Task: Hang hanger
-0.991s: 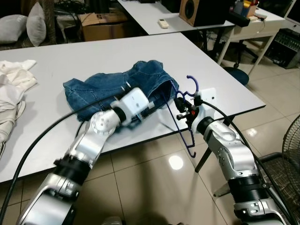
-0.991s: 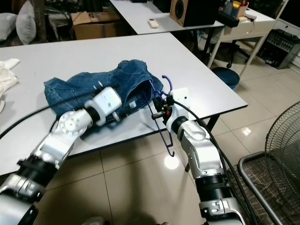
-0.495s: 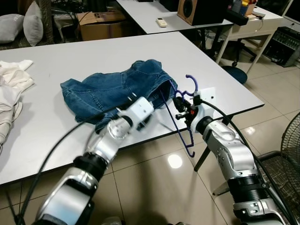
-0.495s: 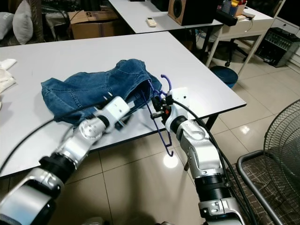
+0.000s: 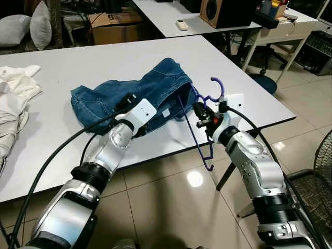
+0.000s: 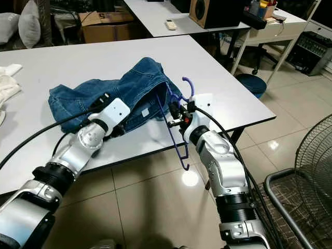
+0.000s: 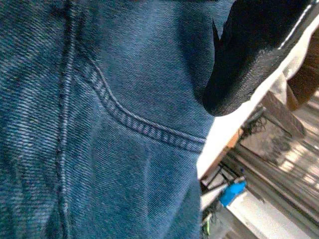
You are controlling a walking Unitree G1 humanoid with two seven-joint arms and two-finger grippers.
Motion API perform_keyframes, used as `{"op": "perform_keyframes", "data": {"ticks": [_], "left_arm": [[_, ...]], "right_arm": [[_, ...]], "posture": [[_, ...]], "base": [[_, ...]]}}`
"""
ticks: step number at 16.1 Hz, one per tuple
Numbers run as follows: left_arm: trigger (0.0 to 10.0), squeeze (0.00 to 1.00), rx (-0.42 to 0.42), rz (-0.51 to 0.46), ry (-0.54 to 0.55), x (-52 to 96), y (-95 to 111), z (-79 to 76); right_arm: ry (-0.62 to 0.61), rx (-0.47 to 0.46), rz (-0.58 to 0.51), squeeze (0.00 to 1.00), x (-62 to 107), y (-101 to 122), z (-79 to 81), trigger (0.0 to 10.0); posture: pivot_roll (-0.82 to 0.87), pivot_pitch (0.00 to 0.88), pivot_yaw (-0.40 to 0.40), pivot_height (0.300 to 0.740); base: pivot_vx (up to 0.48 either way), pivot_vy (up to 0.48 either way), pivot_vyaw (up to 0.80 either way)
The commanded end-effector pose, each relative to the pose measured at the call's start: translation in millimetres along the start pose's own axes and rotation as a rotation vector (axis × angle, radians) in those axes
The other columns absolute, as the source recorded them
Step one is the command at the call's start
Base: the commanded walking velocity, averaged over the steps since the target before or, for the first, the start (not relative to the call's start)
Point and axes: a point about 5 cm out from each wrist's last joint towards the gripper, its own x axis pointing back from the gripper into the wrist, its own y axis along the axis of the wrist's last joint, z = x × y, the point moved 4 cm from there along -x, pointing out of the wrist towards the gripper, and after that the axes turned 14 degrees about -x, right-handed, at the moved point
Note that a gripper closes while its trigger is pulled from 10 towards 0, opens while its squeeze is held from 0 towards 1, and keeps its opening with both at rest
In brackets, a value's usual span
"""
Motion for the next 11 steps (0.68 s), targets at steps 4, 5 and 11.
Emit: {"op": "perform_keyframes", "data": {"ticks": [4, 5, 11], "left_arm": [[5.3, 0.0, -0.023, -0.106, 0.006, 1.9, 19, 13.9], [1.7, 0.0, -0.037, -0.129, -0.007, 4.9, 22, 14.3], [0.0, 0.0, -0.085, -0.105, -0.08, 21.7, 12, 10.1]], "right_arm": [[-0.014, 0.002, -0.029, 0.0, 2.9, 6, -5.1, 10.0], [-0.02, 0.004, -0.025, 0.0, 2.9, 5, -6.4, 10.0], [-0.037, 0.001, -0.025, 0.0, 3.2, 3, -10.8, 10.0]], "posture": [[0.05, 0.0, -0.01, 0.74], [0.05, 0.0, -0.008, 0.74], [0.07, 0.0, -0.009, 0.74]], "base": [[0.0, 0.0, 0.0], [0.0, 0.0, 0.0], [0.0, 0.0, 0.0]]}}
